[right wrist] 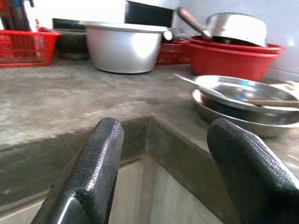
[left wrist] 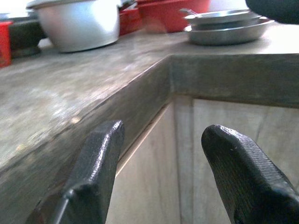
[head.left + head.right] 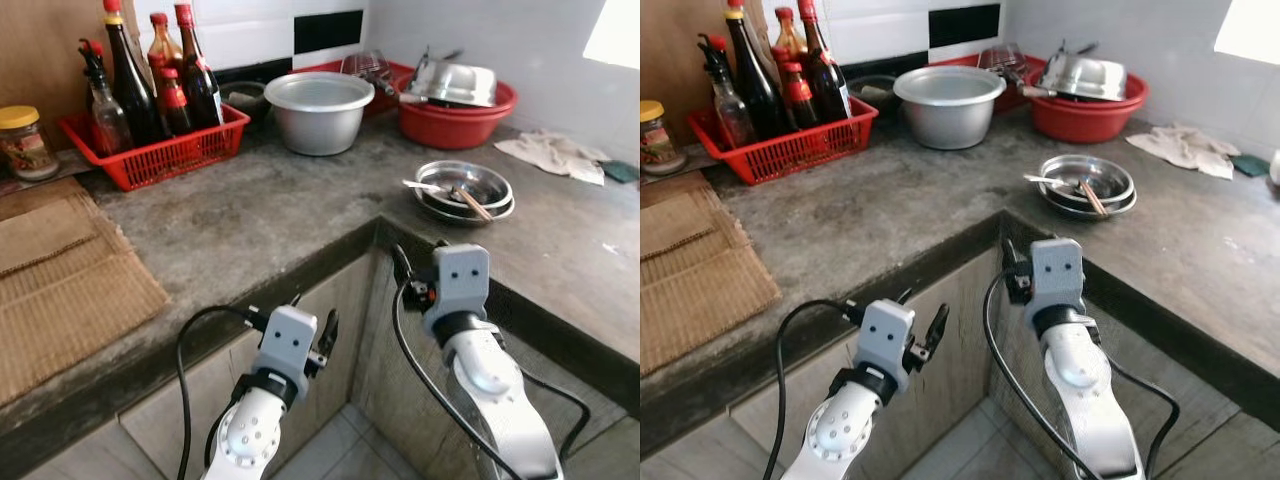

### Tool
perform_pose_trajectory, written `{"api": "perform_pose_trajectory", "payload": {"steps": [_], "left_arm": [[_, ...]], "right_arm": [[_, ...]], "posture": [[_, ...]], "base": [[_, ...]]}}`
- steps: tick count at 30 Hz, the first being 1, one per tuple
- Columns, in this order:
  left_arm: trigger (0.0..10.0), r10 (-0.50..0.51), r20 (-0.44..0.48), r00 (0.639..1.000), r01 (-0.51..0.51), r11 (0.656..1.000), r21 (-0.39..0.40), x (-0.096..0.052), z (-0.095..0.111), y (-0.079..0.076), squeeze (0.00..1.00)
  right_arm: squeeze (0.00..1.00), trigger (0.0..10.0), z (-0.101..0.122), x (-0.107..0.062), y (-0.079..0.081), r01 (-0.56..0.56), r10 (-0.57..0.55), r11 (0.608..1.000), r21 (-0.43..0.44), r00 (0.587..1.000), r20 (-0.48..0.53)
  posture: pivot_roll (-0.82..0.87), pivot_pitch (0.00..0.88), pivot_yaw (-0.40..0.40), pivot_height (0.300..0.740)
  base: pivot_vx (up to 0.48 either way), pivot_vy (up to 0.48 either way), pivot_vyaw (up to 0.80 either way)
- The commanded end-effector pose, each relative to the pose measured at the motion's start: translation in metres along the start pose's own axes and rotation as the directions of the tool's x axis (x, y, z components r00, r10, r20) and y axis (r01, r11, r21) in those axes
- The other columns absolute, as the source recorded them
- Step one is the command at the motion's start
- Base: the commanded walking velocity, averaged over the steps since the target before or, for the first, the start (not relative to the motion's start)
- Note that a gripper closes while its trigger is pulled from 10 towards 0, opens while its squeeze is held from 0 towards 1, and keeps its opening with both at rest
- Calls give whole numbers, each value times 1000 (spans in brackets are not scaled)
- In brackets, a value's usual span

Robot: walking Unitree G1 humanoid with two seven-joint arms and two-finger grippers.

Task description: Kitchen organization

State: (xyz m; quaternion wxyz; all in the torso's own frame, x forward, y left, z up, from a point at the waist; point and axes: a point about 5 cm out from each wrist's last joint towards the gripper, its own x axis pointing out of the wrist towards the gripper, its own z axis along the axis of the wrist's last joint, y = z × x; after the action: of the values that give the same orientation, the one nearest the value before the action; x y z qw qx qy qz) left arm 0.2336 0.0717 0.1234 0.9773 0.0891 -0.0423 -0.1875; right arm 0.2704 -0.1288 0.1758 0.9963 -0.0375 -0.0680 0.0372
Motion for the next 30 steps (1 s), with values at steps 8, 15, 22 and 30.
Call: {"api": "perform_pose_trajectory", "payload": {"steps": [8,15,22,30], "left_arm": [[10000,-21,15,1000,21,1000,6,1,4,-6,0],[10000,1,0,1000,-1,1000,-16,2,2,-3,0],[10000,3,-2,1000,-3,1000,-17,2,2,-3,0],[10000,2,4,1000,-2,1000,-20,1,2,-3,0]], "right_arm": [[0,10000,1,-1,-6,26,-26,1000,3,1000,-1],[0,10000,0,0,-6,22,-22,1000,3,1000,-6],[0,10000,-2,0,-4,-2,2,1000,1,1000,-14],[0,10000,-3,4,4,-56,56,998,-9,998,-9]], "posture": [[173,17,-38,740],[176,18,-36,740],[177,16,-38,740],[179,12,-38,740]], "base": [[133,-408,0],[137,-149,0],[0,0,0],[0,0,0]]}}
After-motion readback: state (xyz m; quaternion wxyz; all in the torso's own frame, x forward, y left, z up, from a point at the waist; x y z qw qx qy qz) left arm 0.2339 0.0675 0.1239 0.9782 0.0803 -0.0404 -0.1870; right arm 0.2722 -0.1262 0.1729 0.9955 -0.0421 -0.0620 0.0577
